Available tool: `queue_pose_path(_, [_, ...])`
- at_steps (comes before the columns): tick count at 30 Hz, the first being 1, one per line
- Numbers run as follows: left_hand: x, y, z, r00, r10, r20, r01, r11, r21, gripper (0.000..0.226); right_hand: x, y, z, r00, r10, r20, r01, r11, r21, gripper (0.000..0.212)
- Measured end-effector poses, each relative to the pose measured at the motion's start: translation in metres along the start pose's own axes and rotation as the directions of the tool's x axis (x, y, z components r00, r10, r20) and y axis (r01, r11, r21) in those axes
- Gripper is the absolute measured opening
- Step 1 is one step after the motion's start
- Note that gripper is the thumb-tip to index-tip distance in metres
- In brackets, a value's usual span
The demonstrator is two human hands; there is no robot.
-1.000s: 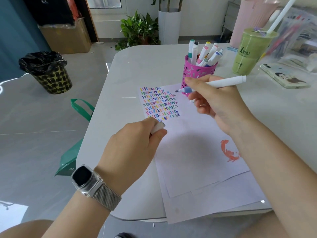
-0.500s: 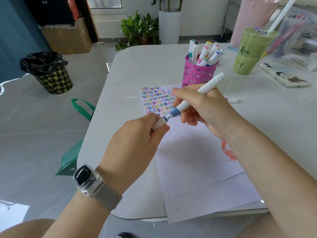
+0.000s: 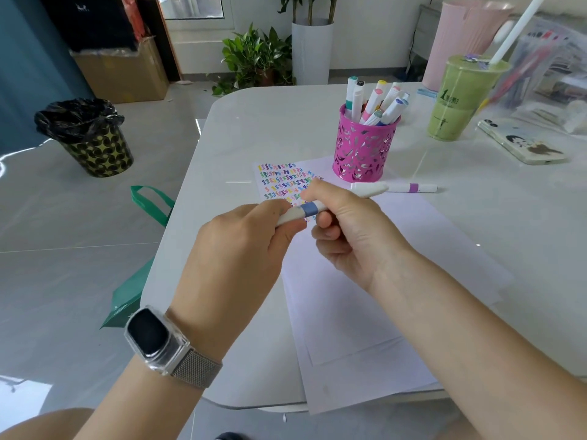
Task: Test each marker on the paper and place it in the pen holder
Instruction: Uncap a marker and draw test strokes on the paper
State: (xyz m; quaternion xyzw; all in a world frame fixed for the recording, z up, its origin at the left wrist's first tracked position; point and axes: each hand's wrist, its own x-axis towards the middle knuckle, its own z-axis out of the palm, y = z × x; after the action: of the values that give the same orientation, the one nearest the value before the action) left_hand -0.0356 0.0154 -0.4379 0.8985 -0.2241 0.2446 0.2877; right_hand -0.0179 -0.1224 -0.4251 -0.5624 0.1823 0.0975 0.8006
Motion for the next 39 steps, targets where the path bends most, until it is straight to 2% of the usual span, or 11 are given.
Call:
queue_pose_path(16, [-0.005,0.003,0.005,1.0,-0.027,-0.003,0.027,0.994,-0.108,0.033,-0.003,0.003,0.001,0.992,-0.122,-0.042,0.122,0.992,-0.014,0.041])
queue_pose_path(21, [0.001,0.013,0.001,0.983,-0.181,-0.014,0.171,0.946,-0.277,0.024,0.008,-0.006,0.003,0.971,-0.238,0.01,0.236,0.96,-0.149,0.033])
queue_pose_path(23, [0.003,0.011,0.0,0.958,-0.286,0.003,0.273,0.911,-0.311,0.025,0.016,-0.008,0.0,0.88,-0.473,-0.032,0.438,0.838,-0.326,0.021])
queue_pose_path(24, [0.003,0.009,0.0,0.942,-0.335,0.016,0.323,0.892,-0.315,0.025,0.02,-0.008,-0.004,0.787,-0.617,-0.033,0.543,0.716,-0.439,0.03])
queue_pose_path(26, [0.004,0.004,-0.001,0.912,-0.41,0.02,0.395,0.862,-0.317,0.028,0.026,-0.008,-0.015,0.535,-0.834,0.132,0.678,0.331,-0.657,0.048])
queue_pose_path(27, [0.004,0.001,-0.002,0.9,-0.436,0.019,0.42,0.852,-0.313,0.03,0.027,-0.008,-0.02,0.434,-0.86,0.268,0.676,0.114,-0.728,0.05])
queue_pose_path(29, [0.005,-0.003,-0.003,0.88,-0.474,0.034,0.461,0.834,-0.304,0.03,0.029,-0.01,-0.029,0.364,-0.783,0.504,0.63,-0.191,-0.753,0.037])
queue_pose_path(32, [0.006,-0.003,-0.002,0.875,-0.483,0.018,0.464,0.829,-0.311,0.029,0.031,-0.005,-0.028,0.377,-0.618,0.689,0.728,-0.262,-0.634,0.019])
queue_pose_path(35, [0.004,0.004,-0.001,0.898,-0.437,-0.053,0.405,0.867,-0.289,0.027,0.035,-0.001,-0.023,0.32,-0.595,0.737,0.766,-0.296,-0.571,0.013])
queue_pose_path(37, [0.004,0.005,-0.001,0.903,-0.425,-0.06,0.398,0.881,-0.255,0.028,0.035,-0.005,-0.023,0.323,-0.619,0.716,0.777,-0.258,-0.574,0.02])
queue_pose_path(39, [0.004,0.001,0.0,0.913,-0.409,-0.013,0.395,0.889,-0.231,0.018,0.036,-0.013,-0.024,0.382,-0.659,0.648,0.784,-0.141,-0.605,0.041])
